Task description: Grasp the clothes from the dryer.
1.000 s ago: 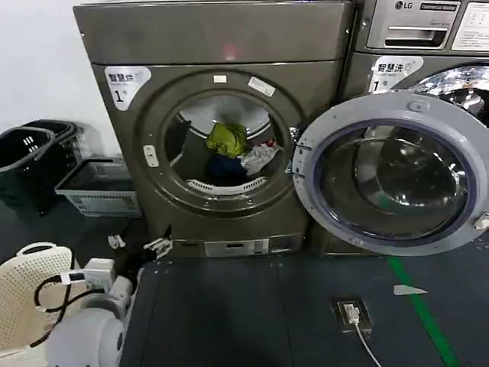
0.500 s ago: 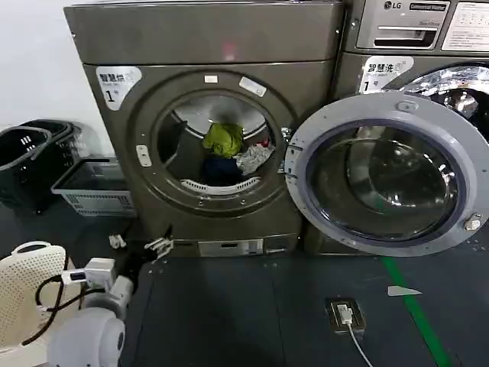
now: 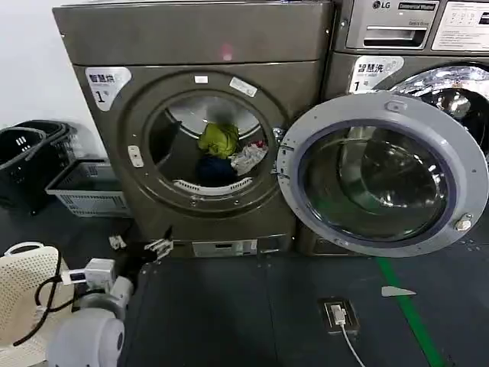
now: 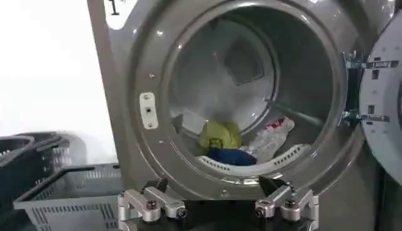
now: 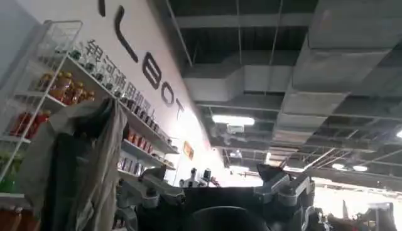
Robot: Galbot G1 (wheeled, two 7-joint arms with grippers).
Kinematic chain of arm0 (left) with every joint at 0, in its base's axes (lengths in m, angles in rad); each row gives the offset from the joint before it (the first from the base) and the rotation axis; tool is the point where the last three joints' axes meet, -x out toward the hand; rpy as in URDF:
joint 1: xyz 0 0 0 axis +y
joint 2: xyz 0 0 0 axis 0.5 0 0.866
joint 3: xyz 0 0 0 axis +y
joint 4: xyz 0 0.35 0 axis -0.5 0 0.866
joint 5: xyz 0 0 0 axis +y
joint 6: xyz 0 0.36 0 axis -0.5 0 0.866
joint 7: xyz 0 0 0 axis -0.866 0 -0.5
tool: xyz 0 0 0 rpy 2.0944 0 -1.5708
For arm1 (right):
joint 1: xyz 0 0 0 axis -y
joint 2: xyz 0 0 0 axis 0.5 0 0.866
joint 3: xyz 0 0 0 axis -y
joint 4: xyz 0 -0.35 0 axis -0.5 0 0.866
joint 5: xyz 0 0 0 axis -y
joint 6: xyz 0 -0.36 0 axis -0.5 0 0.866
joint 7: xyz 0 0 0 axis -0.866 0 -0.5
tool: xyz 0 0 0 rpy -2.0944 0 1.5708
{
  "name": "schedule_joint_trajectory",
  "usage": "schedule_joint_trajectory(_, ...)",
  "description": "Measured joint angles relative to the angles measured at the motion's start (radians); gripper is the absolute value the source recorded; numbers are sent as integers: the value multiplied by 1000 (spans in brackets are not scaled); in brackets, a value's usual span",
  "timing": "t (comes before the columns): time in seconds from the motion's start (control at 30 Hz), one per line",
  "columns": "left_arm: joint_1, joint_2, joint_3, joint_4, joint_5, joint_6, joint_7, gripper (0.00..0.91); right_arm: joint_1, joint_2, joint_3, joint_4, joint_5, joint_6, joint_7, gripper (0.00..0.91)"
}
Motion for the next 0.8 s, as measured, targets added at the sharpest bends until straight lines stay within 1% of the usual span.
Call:
schedule_joint_trajectory(0.6,-9,-6,3,8,-4,0,-1,907,3,-3,-4,-3,-2,3,-2,907)
schedule_joint_trajectory(0.8,-10,-5,1,8,-6,0,0,907,6,-5,1,-3,0,12,5,907)
